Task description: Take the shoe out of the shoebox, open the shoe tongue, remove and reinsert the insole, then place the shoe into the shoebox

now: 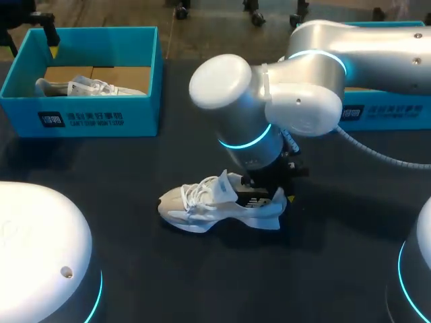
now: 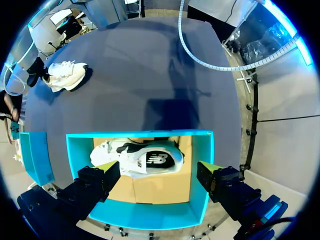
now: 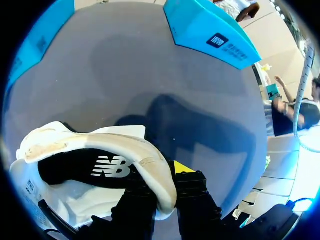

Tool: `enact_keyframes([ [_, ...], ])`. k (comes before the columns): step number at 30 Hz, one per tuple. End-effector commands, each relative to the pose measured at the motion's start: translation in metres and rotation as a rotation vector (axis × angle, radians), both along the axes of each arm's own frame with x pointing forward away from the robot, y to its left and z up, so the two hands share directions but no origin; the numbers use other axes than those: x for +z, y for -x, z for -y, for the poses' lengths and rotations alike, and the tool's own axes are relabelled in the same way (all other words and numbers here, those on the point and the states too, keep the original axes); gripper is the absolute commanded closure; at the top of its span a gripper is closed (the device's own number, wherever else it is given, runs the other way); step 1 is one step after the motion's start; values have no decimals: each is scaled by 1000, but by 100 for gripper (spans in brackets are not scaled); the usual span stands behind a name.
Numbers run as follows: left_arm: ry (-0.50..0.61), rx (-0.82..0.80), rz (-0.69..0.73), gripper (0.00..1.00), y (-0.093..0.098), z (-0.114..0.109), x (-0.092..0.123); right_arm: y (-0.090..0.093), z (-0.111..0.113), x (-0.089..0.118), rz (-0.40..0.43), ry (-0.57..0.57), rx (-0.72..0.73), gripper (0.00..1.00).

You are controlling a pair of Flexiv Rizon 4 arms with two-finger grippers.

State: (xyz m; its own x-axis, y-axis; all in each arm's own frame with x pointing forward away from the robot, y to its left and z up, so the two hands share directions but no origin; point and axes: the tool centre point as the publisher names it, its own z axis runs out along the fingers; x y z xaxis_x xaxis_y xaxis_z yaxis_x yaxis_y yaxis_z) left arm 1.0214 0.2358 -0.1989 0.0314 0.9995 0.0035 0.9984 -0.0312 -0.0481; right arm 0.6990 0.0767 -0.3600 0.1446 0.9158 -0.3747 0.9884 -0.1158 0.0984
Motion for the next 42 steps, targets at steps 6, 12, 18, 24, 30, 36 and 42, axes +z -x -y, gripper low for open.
enact_keyframes([
  [6,-1,-1,4,0,1,0,0,8,-5,-16,16,12,-51,65],
  [12,-1,-1,4,0,1,0,0,8,-4,-16,19,5,-54,48],
  [18,-1,-1,4,0,1,0,0,9,-7,0,41,-26,-46,0],
  [24,-1,-1,4,0,1,0,0,12,-8,23,47,-56,-17,0],
  [30,-1,-1,4,0,1,0,0,12,-1,49,49,-50,33,0],
  [36,-1,-1,4,0,1,0,0,12,2,82,87,-84,116,0],
  [42,-1,-1,4,0,1,0,0,14,-2,109,85,-129,318,0],
])
